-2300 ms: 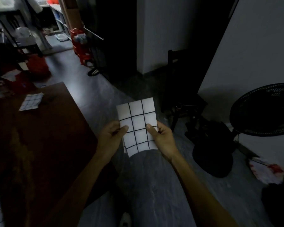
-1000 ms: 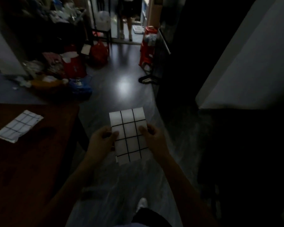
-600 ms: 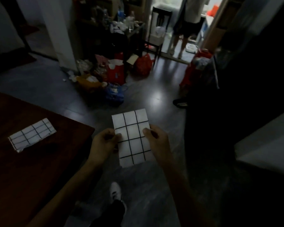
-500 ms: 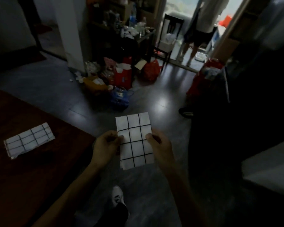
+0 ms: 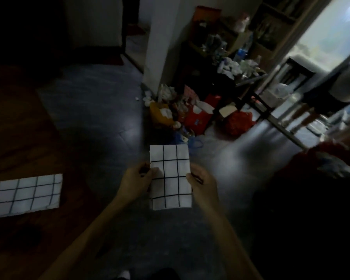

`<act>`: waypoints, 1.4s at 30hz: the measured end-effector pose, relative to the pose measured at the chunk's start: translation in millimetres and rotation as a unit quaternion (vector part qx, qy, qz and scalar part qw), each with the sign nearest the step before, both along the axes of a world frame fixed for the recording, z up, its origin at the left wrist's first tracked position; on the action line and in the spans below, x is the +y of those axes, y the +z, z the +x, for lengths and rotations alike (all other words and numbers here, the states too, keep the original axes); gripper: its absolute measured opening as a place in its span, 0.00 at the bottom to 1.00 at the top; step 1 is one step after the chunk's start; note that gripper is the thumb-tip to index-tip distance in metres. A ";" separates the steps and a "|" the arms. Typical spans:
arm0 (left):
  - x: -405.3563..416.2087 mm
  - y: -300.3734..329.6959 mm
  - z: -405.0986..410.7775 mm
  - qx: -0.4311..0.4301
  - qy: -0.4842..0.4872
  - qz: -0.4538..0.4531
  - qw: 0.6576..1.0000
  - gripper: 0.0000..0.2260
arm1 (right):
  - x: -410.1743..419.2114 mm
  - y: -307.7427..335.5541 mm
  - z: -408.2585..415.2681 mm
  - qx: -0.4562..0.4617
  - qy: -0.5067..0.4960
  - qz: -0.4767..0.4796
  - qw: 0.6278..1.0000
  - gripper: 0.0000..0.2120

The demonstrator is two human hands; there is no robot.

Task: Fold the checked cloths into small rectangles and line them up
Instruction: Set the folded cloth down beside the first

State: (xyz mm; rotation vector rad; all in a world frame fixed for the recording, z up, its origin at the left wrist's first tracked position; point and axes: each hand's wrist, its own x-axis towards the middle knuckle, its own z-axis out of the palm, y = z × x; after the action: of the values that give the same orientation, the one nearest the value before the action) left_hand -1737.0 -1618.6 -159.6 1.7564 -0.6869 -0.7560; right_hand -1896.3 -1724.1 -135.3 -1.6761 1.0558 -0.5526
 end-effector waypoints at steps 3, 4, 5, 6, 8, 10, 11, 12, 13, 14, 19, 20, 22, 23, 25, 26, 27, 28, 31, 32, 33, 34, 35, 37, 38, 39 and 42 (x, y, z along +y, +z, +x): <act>-21.8 -10.4 37.0 -0.023 0.069 0.021 0.997 0.02 | -44.7 -12.1 51.8 -0.007 0.071 0.020 0.997 0.13; -28.7 -13.0 47.8 -0.031 0.094 0.025 0.995 0.03 | -59.0 -15.5 70.4 -0.006 0.096 0.023 0.995 0.14; -36.1 -16.1 59.1 -0.039 0.120 0.029 0.992 0.03 | -74.1 -18.8 89.8 -0.008 0.123 0.024 0.992 0.14; -43.7 -19.3 69.7 -0.049 0.143 0.036 0.988 0.02 | -89.2 -22.9 109.9 -0.014 0.150 0.029 0.988 0.14; -56.8 -23.4 89.3 -0.062 0.186 0.051 0.979 0.03 | -114.0 -28.2 148.9 -0.028 0.206 0.042 0.977 0.15; -66.0 -21.7 105.8 -0.064 0.239 0.060 0.967 0.04 | -133.1 -27.4 187.1 -0.032 0.262 0.051 0.963 0.17; -69.0 -18.2 111.8 -0.062 0.263 0.057 0.961 0.04 | -142.3 -27.3 205.1 -0.029 0.285 0.061 0.956 0.16; -70.4 -13.8 116.0 -0.052 0.287 0.051 0.955 0.04 | -150.1 -26.4 222.2 -0.022 0.308 0.073 0.948 0.15; -70.7 -9.5 120.2 -0.043 0.313 0.042 0.948 0.04 | -156.2 -24.7 240.5 -0.016 0.337 0.084 0.938 0.14; -69.5 -5.8 125.3 -0.040 0.339 0.037 0.939 0.05 | -160.3 -23.2 259.9 -0.010 0.372 0.089 0.924 0.12; -49.3 -2.5 145.3 -0.053 0.454 0.064 0.887 0.06 | -144.8 -32.5 344.9 0.018 0.499 0.107 0.860 0.12; -45.0 -5.6 150.7 -0.053 0.476 0.072 0.875 0.07 | -137.6 -37.2 358.7 0.022 0.517 0.107 0.849 0.13; -34.9 -14.3 163.0 -0.041 0.521 0.084 0.848 0.06 | -121.7 -45.5 387.1 0.035 0.548 0.101 0.830 0.13; -29.8 -20.3 169.7 -0.027 0.541 0.081 0.837 0.05 | -112.3 -49.7 402.0 0.046 0.564 0.095 0.819 0.13; -19.5 -34.7 185.8 0.023 0.581 0.058 0.812 0.06 | -92.3 -59.6 433.8 0.065 0.590 0.089 0.800 0.12; -13.7 -41.5 196.2 0.049 0.600 0.045 0.797 0.07 | -81.2 -64.6 450.6 0.074 0.601 0.089 0.791 0.12; -6.9 -47.3 207.0 0.074 0.616 0.035 0.784 0.08 | -69.5 -69.3 467.4 0.085 0.611 0.087 0.782 0.12; 1.3 -52.5 218.9 0.093 0.625 0.029 0.774 0.08 | -56.9 -73.2 483.8 0.097 0.620 0.085 0.774 0.12; 27.7 -69.4 249.0 0.135 0.649 0.041 0.747 0.05 | -19.3 -87.0 526.5 0.142 0.648 0.058 0.746 0.11; 36.6 -75.1 258.8 0.144 0.658 0.044 0.738 0.07 | -7.0 -91.6 539.0 0.151 0.655 0.046 0.739 0.11; 45.1 -80.4 267.8 0.156 0.668 0.041 0.726 0.09 | 5.4 -96.1 551.0 0.161 0.663 0.034 0.730 0.11; 52.9 -85.1 276.4 0.168 0.678 0.047 0.714 0.11 | 17.8 -100.2 562.2 0.174 0.671 0.025 0.721 0.11; 59.7 -90.3 284.1 0.178 0.686 0.063 0.702 0.13 | 29.7 -104.6 572.5 0.186 0.676 0.019 0.713 0.12; 70.4 -101.9 297.2 0.198 0.697 0.091 0.683 0.15 | 50.1 -112.5 589.8 0.204 0.688 0.006 0.696 0.13; 74.4 -107.5 302.1 0.209 0.701 0.096 0.675 0.15 | 58.8 -116.4 597.1 0.210 0.696 -0.001 0.687 0.13; 78.0 -113.0 306.0 0.224 0.701 0.100 0.670 0.15 | 66.3 -120.0 603.7 0.216 0.701 -0.008 0.679 0.13; 86.6 -123.7 312.1 0.254 0.689 0.136 0.666 0.15 | 79.9 -127.7 617.2 0.223 0.711 -0.034 0.666 0.15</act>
State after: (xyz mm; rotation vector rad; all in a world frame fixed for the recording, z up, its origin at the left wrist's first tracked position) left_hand -1424.9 -1532.0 -283.3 1.6113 1.1672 -0.1733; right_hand -1279.1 -1644.2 -262.9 -2.1562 -0.2452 0.9038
